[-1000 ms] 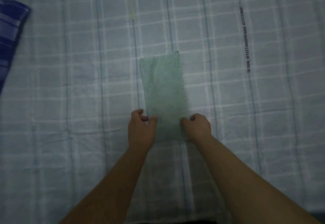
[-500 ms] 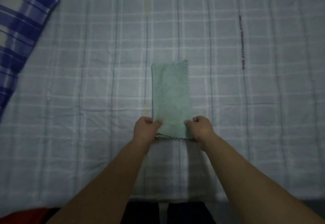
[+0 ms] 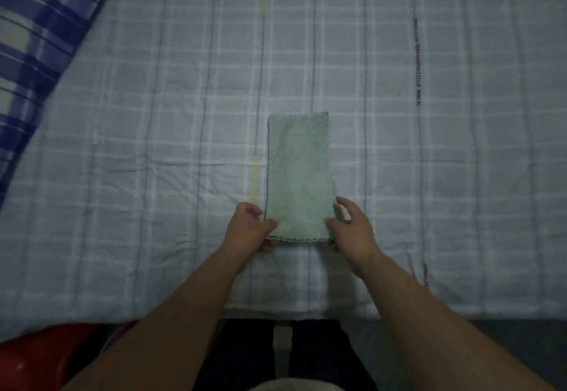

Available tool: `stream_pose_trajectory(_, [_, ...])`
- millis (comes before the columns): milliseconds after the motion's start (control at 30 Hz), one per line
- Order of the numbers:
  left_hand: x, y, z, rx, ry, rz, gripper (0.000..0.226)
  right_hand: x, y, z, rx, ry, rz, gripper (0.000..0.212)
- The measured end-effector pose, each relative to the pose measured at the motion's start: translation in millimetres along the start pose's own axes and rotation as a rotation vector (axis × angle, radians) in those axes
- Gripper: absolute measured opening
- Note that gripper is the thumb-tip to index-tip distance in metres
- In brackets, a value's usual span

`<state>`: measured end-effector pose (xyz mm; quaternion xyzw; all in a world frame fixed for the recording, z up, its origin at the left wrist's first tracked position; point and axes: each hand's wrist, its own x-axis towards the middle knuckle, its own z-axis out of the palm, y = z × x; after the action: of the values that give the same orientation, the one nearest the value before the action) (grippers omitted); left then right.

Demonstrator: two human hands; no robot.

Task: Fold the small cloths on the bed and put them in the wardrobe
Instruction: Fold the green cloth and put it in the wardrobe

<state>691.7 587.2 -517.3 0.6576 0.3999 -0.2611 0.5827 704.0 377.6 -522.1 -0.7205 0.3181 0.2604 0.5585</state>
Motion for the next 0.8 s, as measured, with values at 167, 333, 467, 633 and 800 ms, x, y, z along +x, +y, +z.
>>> stream_pose_trajectory(167, [-8, 14, -14, 0.061, -0.116, 0.177, 0.008, -9, -24, -3, 0.025, 0.044, -0.083, 0.022])
stream_pose_trajectory(333, [9, 47, -21, 0.017, -0.126, 0.098, 0.044, 3, -57, -6, 0.147, -0.015, 0.049, 0.039])
stream_pose_trajectory(467, [25, 65, -29, 0.102, -0.238, 0.232, 0.042, 16, -76, -10, 0.067, -0.112, -0.022, 0.014])
stream_pose_trajectory(633, [52, 95, -26, 0.257, -0.147, 0.339, 0.01, 39, -101, -9, -0.013, -0.083, -0.11, 0.019])
stream_pose_trajectory(800, [82, 118, -14, 0.384, -0.029, 0.408, 0.038, 77, -120, 2, -0.11, 0.044, -0.166, 0.026])
